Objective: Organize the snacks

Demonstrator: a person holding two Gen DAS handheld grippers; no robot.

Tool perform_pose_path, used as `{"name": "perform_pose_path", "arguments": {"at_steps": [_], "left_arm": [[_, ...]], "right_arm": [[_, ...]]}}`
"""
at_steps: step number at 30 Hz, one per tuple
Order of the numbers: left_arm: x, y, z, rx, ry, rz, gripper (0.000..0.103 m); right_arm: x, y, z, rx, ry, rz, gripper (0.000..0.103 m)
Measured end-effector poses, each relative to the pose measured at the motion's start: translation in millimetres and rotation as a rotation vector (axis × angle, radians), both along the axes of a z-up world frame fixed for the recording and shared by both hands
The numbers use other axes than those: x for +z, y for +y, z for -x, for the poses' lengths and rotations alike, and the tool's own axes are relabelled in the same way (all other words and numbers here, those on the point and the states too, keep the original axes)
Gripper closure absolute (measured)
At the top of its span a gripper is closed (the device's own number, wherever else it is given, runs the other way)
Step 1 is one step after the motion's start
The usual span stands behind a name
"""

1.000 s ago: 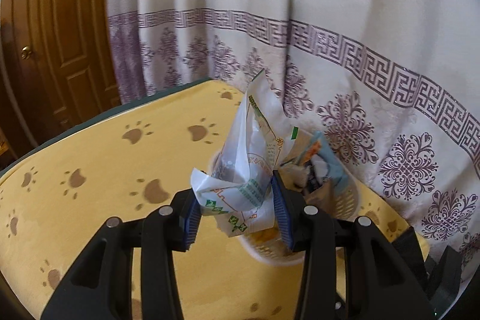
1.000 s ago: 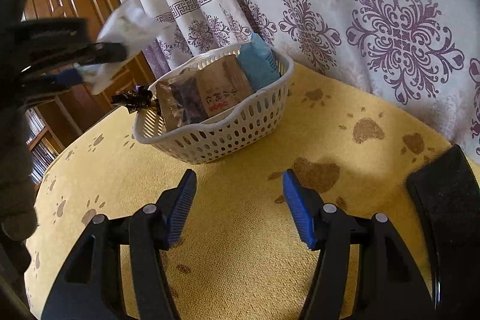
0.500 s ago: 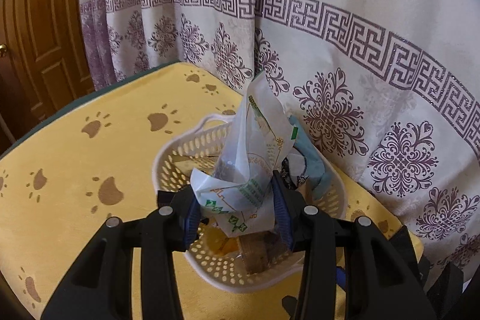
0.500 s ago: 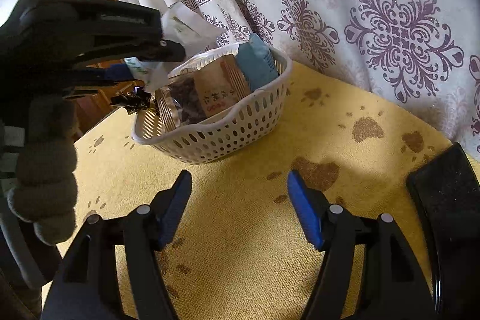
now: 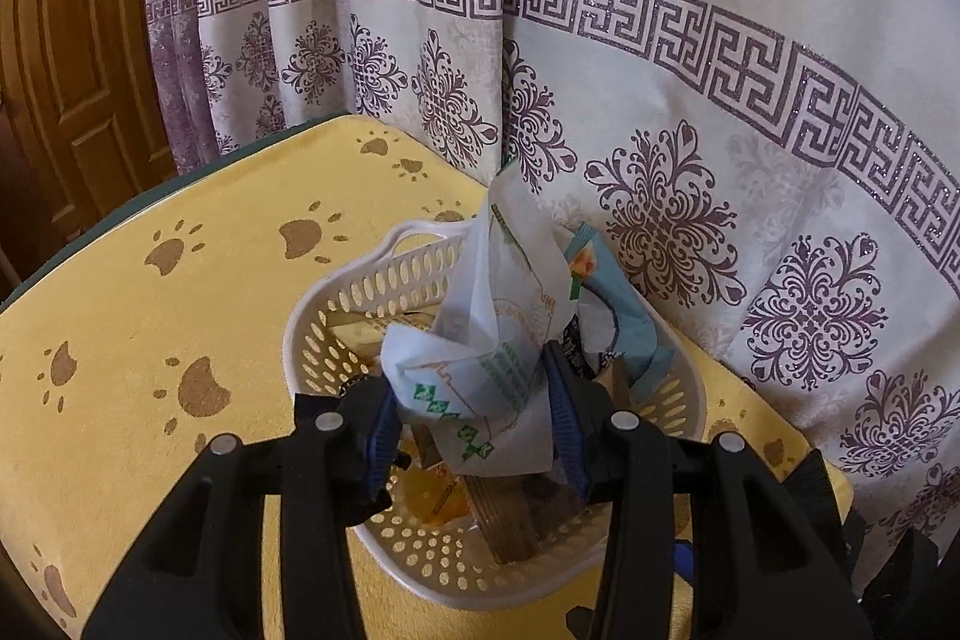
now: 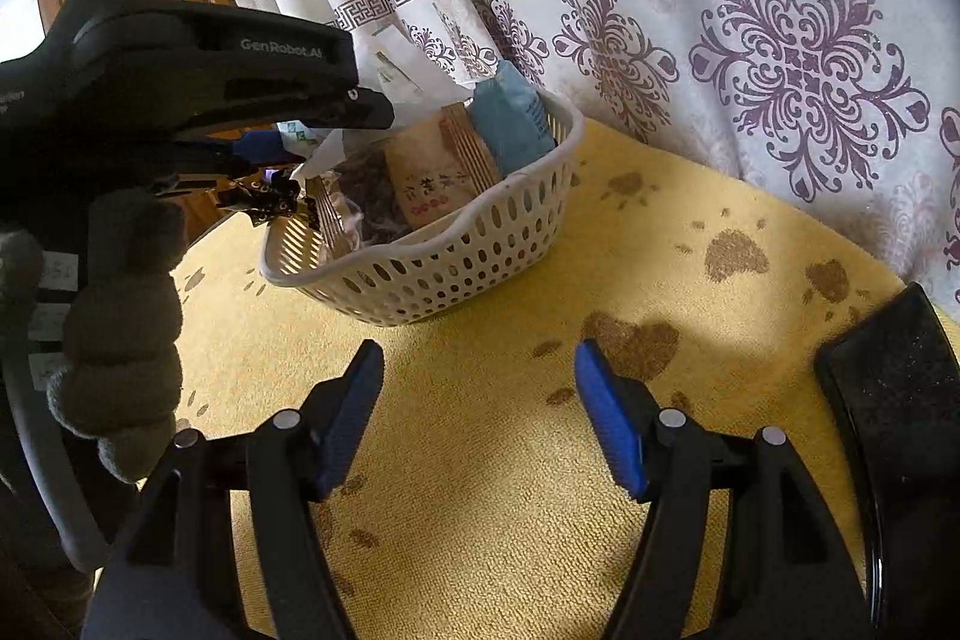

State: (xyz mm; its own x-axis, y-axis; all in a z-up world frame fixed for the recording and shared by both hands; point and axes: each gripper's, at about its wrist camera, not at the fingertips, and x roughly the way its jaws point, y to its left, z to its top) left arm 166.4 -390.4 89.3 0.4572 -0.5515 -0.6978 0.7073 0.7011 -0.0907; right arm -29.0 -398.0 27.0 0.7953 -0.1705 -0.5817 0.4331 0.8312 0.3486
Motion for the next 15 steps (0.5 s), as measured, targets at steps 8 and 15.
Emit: {"name": "perform_pose_path", "arguments": {"at_steps": [8,15], "left_arm": [[-2.9,-7.5,2.3,-0.028,0.010,0.000,0.057],[2.3,1.6,6.6,-0.009,-0.010,0.028,0.037]], "right_arm": [[0.0,-0.9,-0.1,0.001,-0.002,-0.003,0.035],[0.0,-0.8,0.5,0.000,-0.003,-0.002,0.035]]}}
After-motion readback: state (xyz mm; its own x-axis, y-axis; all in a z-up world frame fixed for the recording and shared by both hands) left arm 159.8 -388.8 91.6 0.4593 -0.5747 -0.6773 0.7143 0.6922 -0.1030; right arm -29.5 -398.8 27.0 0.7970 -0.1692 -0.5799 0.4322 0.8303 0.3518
